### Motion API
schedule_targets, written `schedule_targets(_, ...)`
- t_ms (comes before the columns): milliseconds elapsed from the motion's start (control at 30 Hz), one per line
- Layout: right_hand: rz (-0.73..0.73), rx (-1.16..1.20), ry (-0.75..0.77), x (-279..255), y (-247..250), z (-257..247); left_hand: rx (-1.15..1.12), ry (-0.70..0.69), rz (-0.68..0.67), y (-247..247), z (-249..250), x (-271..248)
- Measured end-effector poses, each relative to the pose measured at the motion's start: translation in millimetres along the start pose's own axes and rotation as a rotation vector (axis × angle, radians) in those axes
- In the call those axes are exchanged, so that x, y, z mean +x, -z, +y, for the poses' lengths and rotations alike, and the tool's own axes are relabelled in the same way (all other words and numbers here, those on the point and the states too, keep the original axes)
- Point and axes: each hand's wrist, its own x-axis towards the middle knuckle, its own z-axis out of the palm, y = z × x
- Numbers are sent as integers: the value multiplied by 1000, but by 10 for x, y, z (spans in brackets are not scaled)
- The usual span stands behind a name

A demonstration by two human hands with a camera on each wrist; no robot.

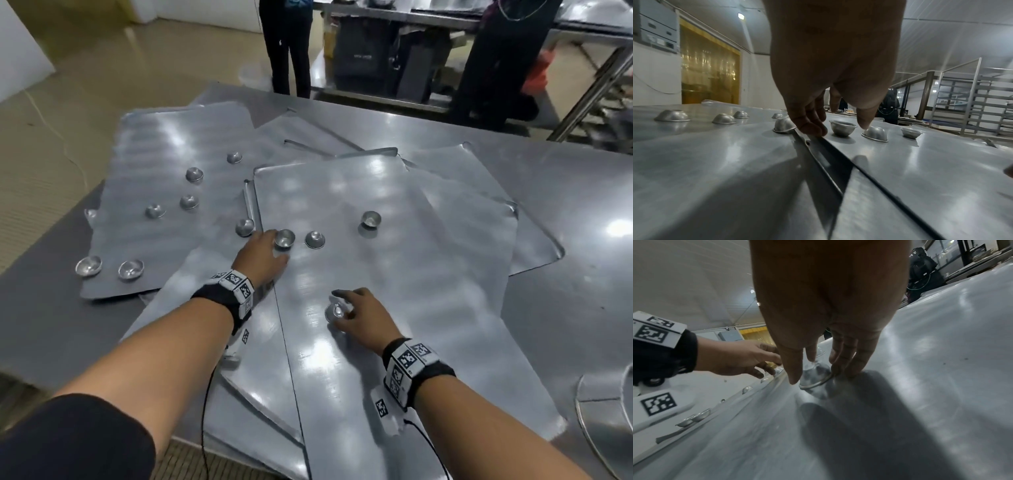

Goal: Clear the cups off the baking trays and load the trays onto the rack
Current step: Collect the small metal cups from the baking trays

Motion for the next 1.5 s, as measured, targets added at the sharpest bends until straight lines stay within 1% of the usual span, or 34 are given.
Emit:
schedule_targets(100, 13, -11, -39, -4, -67, -1, 36, 10, -37, 9, -4, 194)
schedule_targets(233, 47, -53, -67, -9, -116, -41, 82, -6, -40, 0, -6, 344)
schedule_targets(400, 80, -57, -69, 7, -130, -40, 97, -58, -68, -19, -28, 419)
schedule_targets(567, 116, -54, -78, 14, -153, -48, 78, -65, -74, -30, -47, 384)
schedule_targets(667, 138, -53, -73, 15, -170, -46, 81, -81, -84, -55, -41, 303)
schedule_targets(833, 162, -22, -87, 60, -189, -50, 80, -153, -116, -137, -19, 73)
schedule_targets(1033, 193, -16, -110, 57, -240, -57, 137, -238, -208, -197, -26, -249)
schedule_targets(1167, 214, -1, -102, 43, -217, -76, 137, -259, -239, -208, -83, -412)
schedule_targets(1333, 318, 75, -44, 27, -193, -61, 136, -269, -231, -203, -111, -542)
schedule_targets(1500, 316, 78, -20, -31, -196, 6, 135, -256, -228, -203, -124, -629)
